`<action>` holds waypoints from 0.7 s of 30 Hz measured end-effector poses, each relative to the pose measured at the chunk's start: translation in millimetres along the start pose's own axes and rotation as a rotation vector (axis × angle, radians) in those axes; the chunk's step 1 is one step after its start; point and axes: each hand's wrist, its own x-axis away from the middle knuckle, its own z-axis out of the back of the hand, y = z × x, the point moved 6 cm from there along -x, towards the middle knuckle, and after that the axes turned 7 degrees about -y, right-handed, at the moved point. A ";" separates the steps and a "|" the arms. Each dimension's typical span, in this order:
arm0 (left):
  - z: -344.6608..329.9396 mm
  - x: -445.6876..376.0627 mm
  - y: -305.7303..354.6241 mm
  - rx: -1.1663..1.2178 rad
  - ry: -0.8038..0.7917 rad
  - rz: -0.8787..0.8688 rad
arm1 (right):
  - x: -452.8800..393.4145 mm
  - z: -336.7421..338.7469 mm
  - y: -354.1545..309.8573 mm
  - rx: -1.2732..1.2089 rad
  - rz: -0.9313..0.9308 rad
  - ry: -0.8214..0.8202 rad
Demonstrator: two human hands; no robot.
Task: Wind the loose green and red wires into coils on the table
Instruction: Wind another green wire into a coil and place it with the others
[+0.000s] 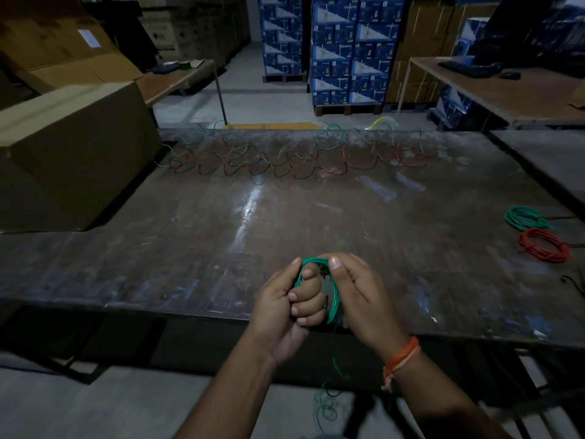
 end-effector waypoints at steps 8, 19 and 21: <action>-5.2 0.7 -14.8 -0.074 0.009 0.034 | 13.6 -8.3 16.6 -0.326 -0.196 0.053; -9.4 -6.2 -26.0 -0.017 -0.120 0.164 | 21.8 5.4 22.3 -0.379 -0.176 -0.007; -7.0 -5.7 -26.0 0.052 -0.080 0.158 | 24.0 10.4 25.5 -0.234 -0.164 -0.035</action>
